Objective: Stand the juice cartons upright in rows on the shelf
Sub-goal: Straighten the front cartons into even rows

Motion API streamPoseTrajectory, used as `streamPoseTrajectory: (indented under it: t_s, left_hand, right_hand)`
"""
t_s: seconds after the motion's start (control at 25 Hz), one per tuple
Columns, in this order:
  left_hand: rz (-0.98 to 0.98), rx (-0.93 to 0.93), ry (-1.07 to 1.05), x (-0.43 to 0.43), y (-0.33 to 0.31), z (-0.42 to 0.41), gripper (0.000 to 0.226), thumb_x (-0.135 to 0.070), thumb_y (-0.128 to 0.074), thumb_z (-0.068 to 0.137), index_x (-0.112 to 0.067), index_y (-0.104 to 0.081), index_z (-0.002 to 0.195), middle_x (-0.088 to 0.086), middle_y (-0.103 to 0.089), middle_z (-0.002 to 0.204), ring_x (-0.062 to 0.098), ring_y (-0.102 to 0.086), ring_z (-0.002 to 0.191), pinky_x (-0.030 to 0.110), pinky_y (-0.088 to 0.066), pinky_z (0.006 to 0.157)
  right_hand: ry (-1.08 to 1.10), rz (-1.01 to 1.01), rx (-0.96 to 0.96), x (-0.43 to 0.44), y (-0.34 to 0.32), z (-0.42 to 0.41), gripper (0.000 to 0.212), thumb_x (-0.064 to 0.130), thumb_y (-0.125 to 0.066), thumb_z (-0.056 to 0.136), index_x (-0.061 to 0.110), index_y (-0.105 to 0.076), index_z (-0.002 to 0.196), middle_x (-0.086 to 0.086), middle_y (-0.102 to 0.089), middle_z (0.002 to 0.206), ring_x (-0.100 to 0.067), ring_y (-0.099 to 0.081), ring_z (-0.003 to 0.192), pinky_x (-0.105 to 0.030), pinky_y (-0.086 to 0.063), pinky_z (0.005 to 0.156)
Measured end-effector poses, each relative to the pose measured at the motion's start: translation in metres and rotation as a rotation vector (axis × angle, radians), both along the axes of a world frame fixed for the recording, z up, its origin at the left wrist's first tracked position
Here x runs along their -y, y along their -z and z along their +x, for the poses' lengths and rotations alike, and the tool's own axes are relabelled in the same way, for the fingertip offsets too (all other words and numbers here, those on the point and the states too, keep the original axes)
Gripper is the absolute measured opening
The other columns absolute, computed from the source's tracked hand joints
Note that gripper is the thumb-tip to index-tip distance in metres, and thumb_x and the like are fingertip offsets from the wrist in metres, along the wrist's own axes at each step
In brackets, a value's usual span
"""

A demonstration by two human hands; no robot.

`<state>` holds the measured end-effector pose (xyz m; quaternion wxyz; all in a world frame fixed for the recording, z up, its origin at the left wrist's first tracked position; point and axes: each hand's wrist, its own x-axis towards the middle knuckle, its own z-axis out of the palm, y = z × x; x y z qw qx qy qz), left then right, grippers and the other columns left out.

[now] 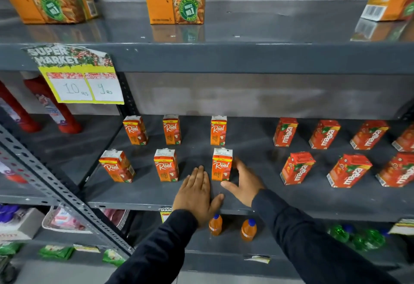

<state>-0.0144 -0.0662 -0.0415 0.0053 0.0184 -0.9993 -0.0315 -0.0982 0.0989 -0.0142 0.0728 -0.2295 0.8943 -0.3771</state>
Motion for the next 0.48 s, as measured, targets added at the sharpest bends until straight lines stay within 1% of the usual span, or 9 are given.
streamPoseTrajectory:
  t_s: [0.04,0.08,0.16,0.2,0.24,0.32,0.4,0.44,0.48]
  left_hand:
    - [-0.002,-0.007,-0.002,0.000,0.001,0.000,0.093,-0.071,0.003,0.084,-0.006,0.002,0.150,0.012,0.007,0.159,0.022,0.010,0.145,0.036,0.005,0.116]
    - [-0.006,-0.015,-0.006,0.001,0.001,0.001,0.093,-0.071,0.003,0.084,-0.006,0.001,0.150,0.012,0.007,0.159,0.021,0.010,0.145,0.035,0.006,0.115]
    - [-0.017,-0.029,-0.020,-0.001,0.003,0.001,0.093,-0.071,0.005,0.084,-0.006,0.001,0.150,0.011,0.007,0.159,0.020,0.010,0.145,0.034,0.008,0.114]
    - [-0.020,-0.032,-0.026,-0.001,0.004,0.001,0.093,-0.071,0.005,0.084,-0.006,0.000,0.150,0.011,0.007,0.159,0.020,0.010,0.145,0.033,0.008,0.114]
    - [-0.021,-0.031,-0.031,-0.001,0.005,0.001,0.093,-0.071,0.005,0.084,-0.006,0.000,0.150,0.010,0.007,0.159,0.020,0.010,0.145,0.033,0.009,0.114]
    - [-0.025,-0.030,-0.040,-0.002,0.006,0.000,0.093,-0.072,0.004,0.084,-0.006,-0.002,0.150,0.010,0.005,0.160,0.020,0.009,0.145,0.032,0.009,0.113]
    - [-0.042,-0.026,-0.038,-0.002,0.005,0.000,0.094,-0.072,0.005,0.083,-0.006,-0.003,0.150,0.010,0.004,0.160,0.020,0.008,0.146,0.032,0.007,0.114]
    - [-0.048,-0.026,-0.041,-0.001,0.005,0.000,0.095,-0.072,0.005,0.083,-0.006,-0.003,0.150,0.010,0.003,0.160,0.019,0.008,0.146,0.032,0.006,0.115]
    - [-0.048,-0.029,-0.049,-0.001,0.004,0.001,0.095,-0.073,0.005,0.083,-0.006,-0.004,0.150,0.009,0.003,0.160,0.019,0.007,0.146,0.033,0.005,0.116]
  right_hand:
    - [0.059,-0.071,-0.009,-0.004,-0.001,0.005,0.064,0.041,-0.073,0.073,0.035,-0.042,0.129,0.011,-0.059,0.116,-0.008,-0.056,0.104,-0.029,-0.046,0.089]
    - [0.140,-0.171,-0.024,-0.009,0.001,0.013,0.063,0.038,-0.075,0.072,0.032,-0.047,0.127,0.011,-0.060,0.110,-0.006,-0.057,0.097,-0.027,-0.048,0.086]
    - [0.333,-0.361,-0.182,-0.028,0.012,0.036,0.041,0.030,-0.078,0.071,0.037,-0.057,0.106,0.010,-0.059,0.086,-0.006,-0.055,0.078,-0.018,-0.047,0.074]
    - [0.444,-0.416,-0.291,-0.042,0.018,0.046,0.039,0.027,-0.079,0.069,0.041,-0.055,0.096,0.010,-0.054,0.079,-0.008,-0.053,0.073,-0.011,-0.042,0.068]
    - [0.572,-0.452,-0.355,-0.060,0.022,0.051,0.044,0.027,-0.082,0.065,0.042,-0.050,0.092,0.008,-0.050,0.080,-0.010,-0.050,0.073,-0.009,-0.038,0.066]
    - [0.794,-0.485,-0.326,-0.095,0.021,0.040,0.064,0.027,-0.088,0.058,0.034,-0.046,0.106,0.001,-0.047,0.099,-0.017,-0.050,0.086,-0.011,-0.034,0.072]
    - [0.729,-0.453,-0.138,-0.124,0.013,0.012,0.093,0.022,-0.090,0.054,0.023,-0.036,0.130,0.002,-0.045,0.118,-0.015,-0.050,0.104,-0.021,-0.037,0.087]
    - [0.623,-0.385,-0.051,-0.134,0.009,-0.001,0.096,0.022,-0.090,0.055,0.022,-0.033,0.133,0.005,-0.048,0.120,-0.013,-0.051,0.107,-0.027,-0.039,0.089]
    - [0.529,-0.284,0.003,-0.138,0.005,-0.009,0.087,0.025,-0.088,0.057,0.022,-0.037,0.127,0.007,-0.054,0.116,-0.014,-0.055,0.106,-0.031,-0.042,0.087]
